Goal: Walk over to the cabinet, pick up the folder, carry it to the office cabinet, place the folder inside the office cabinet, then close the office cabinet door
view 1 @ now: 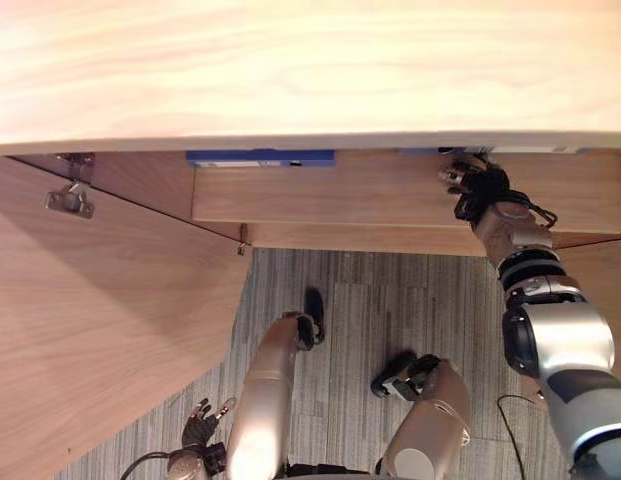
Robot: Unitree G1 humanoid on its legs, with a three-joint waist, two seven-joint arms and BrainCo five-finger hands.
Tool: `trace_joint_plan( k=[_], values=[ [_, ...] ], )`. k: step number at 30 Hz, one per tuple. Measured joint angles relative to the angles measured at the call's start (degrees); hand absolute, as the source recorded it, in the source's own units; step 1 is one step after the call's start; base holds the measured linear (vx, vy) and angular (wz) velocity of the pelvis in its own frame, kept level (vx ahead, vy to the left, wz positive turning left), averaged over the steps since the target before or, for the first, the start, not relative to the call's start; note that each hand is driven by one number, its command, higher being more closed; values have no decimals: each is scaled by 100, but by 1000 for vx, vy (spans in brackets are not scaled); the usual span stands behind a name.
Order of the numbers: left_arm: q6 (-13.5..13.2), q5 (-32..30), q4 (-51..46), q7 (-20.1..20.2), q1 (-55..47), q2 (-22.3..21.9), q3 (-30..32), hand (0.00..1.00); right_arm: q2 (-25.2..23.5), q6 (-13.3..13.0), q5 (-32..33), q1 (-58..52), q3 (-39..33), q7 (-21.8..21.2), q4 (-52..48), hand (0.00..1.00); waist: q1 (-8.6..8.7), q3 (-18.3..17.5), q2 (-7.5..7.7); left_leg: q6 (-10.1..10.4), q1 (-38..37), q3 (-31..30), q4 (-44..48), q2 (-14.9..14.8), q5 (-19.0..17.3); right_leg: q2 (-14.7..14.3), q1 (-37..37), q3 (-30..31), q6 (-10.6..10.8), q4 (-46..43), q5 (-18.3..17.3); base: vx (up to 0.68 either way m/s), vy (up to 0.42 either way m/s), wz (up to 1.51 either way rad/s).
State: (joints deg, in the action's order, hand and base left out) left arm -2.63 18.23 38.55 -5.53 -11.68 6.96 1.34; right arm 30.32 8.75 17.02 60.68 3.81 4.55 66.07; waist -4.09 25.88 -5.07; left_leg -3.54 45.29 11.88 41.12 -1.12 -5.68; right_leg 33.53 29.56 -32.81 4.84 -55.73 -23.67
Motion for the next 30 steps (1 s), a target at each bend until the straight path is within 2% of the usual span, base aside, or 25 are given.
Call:
trace_joint_plan(
  k=[3,7,14,16,19,26,29,30],
  values=[
    [-4,-149,-85,40,-43,15,-14,0,57,92,-1072,0,427,-116,130,0,23,-8,-1,20,-322,8,-644,58,303,-106,-243,-188,-29,424,200,10,-47,6],
    [-8,-249,-162,190,-105,49,-69,0,55,128,-1872,-28,537,-339,162,0,38,-23,-15,61,-783,63,-1596,81,774,-337,-472,-326,-78,1028,494,11,-61,-4],
    [-11,-466,-233,404,-95,73,-98,0,39,107,-2526,-253,524,-772,168,0,61,-49,-34,188,-1621,86,-3026,77,1490,-753,-899,-465,-127,1840,800,33,-81,-9],
    [-15,-663,-238,414,-80,77,-106,0,5,57,-2636,-357,414,-832,167,0,45,-69,-32,298,-1898,70,-3499,63,1729,-881,-1006,-486,-134,2022,840,64,-95,-7],
    [-15,-913,-245,404,-66,76,-109,0,-156,10,-2760,-497,191,-833,167,0,44,-81,-31,388,-2169,62,-3808,24,1850,-1003,-1181,-503,-135,2172,854,73,-110,-7],
    [2,-1407,-315,256,-30,7,-89,0,-995,-59,-3182,-1423,-1016,-866,95,0,25,-346,-28,487,-2846,26,-3919,-77,1845,-1264,-2027,-660,-100,2611,873,66,-91,1],
    [62,-1672,-277,237,-11,-8,-87,0,-1526,-53,-3145,-1926,-1632,-779,81,0,-26,-544,-3,557,-3010,69,-3919,-276,1792,-1596,-2274,-638,-126,3022,1020,25,-56,-21],
    [122,-1890,-176,231,8,-5,-78,0,-1893,-37,-2943,-2292,-1849,-532,-1,0,-43,-652,29,590,-3095,177,-3918,-437,1759,-1838,-2355,-544,-178,3318,1144,-8,-70,-48]
  ],
)
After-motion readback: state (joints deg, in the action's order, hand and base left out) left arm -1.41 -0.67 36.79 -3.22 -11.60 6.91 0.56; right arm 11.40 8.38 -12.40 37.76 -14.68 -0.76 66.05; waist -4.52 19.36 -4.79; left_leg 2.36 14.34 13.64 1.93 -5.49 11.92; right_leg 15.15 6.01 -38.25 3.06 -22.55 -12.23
